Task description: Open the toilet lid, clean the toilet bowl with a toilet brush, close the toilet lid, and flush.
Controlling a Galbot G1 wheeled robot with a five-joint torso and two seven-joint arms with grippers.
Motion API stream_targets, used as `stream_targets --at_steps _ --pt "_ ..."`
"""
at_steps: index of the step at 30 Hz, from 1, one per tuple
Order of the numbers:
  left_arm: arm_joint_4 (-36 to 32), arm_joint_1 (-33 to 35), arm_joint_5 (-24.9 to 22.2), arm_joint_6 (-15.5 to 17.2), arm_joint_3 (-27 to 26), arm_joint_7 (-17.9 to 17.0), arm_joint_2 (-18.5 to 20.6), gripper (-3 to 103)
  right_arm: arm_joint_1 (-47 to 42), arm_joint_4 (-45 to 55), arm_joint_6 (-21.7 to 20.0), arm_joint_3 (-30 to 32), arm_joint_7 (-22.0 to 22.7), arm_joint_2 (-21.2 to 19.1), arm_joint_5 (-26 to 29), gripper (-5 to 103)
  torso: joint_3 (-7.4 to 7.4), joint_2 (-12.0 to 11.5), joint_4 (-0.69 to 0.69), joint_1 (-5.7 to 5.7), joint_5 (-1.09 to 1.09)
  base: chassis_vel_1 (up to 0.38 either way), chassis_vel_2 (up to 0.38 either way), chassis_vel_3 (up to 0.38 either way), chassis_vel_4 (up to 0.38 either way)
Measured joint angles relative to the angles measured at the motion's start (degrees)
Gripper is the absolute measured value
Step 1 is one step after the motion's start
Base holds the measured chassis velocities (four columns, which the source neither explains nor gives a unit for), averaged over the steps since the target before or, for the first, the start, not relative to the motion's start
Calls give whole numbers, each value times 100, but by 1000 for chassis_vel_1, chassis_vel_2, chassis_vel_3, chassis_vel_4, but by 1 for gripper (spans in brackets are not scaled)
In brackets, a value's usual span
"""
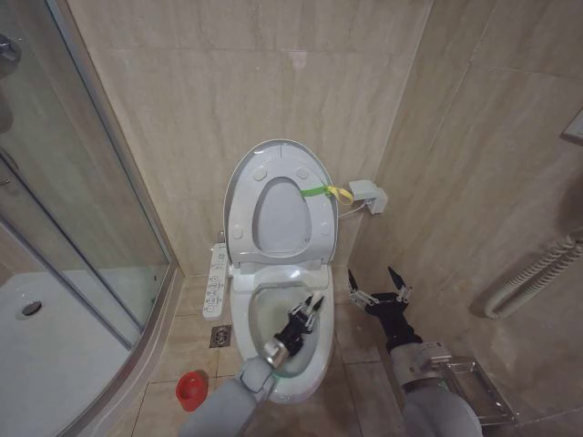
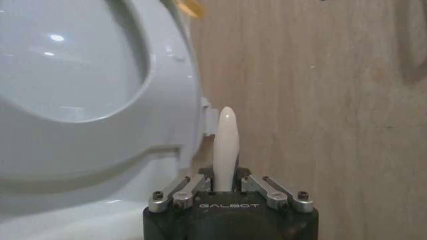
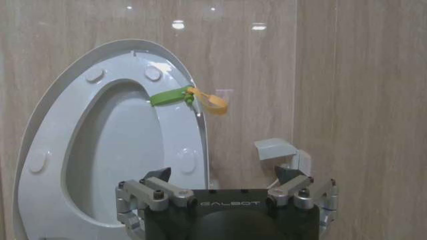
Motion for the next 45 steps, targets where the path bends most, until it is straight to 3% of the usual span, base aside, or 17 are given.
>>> stream_targets --at_steps 14,28,38,45 --pt "-472 425 -25 135 -215 -11 387 20 0 0 0 0 0 0 0 100 0 0 -2 0 -1 0 0 0 0" --pt "-485 779 0 200 -45 72 475 20 0 0 0 0 0 0 0 100 0 1 0 -1 0 0 0 0 0" --pt "-25 172 -6 254 359 125 155 23 0 0 0 0 0 0 0 100 1 0 -2 0 0 0 0 0 0" --pt "-144 -128 -181 395 522 135 112 23 0 0 0 0 0 0 0 100 2 0 -2 1 0 0 0 0 0"
